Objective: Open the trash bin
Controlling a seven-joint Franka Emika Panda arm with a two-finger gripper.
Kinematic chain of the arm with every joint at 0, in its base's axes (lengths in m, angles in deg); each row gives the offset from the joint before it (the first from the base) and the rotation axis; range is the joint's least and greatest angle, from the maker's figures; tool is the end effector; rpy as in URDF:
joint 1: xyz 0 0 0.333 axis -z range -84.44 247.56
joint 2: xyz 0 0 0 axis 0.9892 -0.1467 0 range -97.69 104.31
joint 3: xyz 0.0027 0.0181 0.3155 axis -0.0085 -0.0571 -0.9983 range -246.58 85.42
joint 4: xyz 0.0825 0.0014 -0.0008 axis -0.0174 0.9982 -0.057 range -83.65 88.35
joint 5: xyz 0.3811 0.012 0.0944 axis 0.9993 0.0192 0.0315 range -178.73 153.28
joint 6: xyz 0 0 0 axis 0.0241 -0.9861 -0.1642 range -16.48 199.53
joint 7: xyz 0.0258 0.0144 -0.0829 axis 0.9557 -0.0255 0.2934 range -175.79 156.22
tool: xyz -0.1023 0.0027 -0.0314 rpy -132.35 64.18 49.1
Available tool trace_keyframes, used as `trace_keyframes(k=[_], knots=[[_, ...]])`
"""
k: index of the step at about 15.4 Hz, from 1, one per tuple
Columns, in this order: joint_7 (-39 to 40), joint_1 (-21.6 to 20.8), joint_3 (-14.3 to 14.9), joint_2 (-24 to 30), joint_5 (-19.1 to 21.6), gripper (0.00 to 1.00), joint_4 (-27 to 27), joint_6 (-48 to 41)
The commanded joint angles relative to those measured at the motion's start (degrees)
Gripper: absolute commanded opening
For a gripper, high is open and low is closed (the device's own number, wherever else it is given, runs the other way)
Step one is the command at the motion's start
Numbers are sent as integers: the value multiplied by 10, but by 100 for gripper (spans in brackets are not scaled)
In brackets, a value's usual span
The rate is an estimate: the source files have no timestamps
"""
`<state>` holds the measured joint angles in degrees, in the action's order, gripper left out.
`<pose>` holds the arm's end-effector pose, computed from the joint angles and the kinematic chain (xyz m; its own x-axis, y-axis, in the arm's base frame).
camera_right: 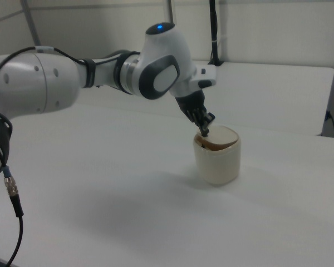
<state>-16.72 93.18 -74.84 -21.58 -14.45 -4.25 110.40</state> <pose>0.6851 -0.2024 0.4685 0.8801 -0.3605 0.3090 -0.3889 -0.9207 0.0336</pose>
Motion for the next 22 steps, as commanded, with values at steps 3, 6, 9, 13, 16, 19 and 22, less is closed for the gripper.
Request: trace_keyframes(k=[3,6,9,13,16,19,22], knots=[[46,-66,-5,100,-5,0,16,-135],[81,-101,-6,136,-5,0,17,-215],[100,-132,-5,162,-5,0,19,-265],[114,-157,-5,193,-6,0,44,-284],[114,-166,-5,201,-6,14,46,-324],[115,-165,-5,201,-6,88,43,-324],[114,-165,-5,201,-6,100,45,-324]])
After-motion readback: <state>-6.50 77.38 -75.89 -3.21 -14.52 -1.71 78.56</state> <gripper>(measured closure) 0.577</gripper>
